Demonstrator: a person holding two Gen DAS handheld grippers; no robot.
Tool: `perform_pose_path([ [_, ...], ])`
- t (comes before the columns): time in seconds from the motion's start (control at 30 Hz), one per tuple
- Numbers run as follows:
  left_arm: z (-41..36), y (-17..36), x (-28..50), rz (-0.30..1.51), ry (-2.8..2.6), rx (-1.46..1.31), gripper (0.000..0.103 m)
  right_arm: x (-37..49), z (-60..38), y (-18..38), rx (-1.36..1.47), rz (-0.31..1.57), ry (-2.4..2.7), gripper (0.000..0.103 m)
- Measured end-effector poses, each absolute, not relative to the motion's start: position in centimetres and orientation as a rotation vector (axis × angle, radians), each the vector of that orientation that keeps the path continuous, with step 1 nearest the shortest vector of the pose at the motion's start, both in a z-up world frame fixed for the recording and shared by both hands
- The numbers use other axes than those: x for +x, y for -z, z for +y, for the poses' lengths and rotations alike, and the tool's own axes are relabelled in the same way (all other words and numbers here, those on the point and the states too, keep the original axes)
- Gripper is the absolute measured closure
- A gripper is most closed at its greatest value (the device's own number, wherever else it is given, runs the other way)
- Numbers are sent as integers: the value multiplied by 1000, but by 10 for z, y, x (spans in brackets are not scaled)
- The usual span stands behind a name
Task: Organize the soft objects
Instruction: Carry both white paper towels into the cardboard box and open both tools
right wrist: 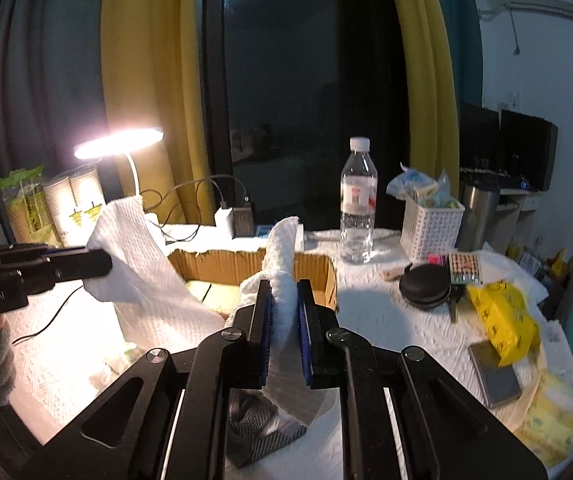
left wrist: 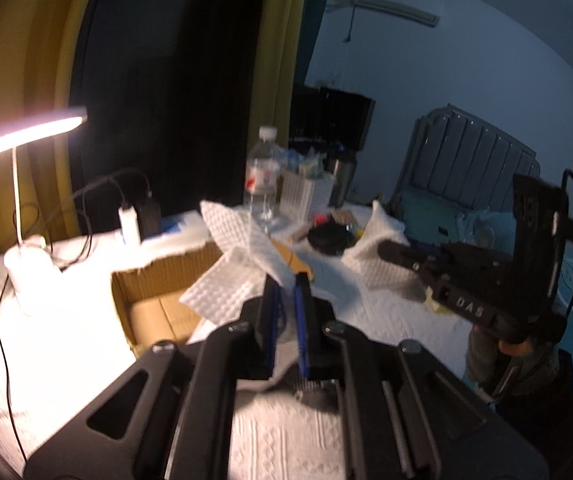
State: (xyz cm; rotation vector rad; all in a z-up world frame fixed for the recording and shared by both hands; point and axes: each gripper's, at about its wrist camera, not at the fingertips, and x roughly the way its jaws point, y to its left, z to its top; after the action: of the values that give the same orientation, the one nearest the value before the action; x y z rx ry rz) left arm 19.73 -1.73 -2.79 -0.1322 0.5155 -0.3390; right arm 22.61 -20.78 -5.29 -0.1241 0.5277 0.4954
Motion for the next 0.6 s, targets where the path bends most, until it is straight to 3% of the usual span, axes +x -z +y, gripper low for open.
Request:
perform_pose_path([
  [0.37, -14, -3, 237, 418, 334, -142, 95, 266, -197, 47, -128, 506, -506, 90],
  [0.6, -16, 12, 279, 446, 326, -176, 95, 295, -194, 56, -109, 521, -519, 90],
])
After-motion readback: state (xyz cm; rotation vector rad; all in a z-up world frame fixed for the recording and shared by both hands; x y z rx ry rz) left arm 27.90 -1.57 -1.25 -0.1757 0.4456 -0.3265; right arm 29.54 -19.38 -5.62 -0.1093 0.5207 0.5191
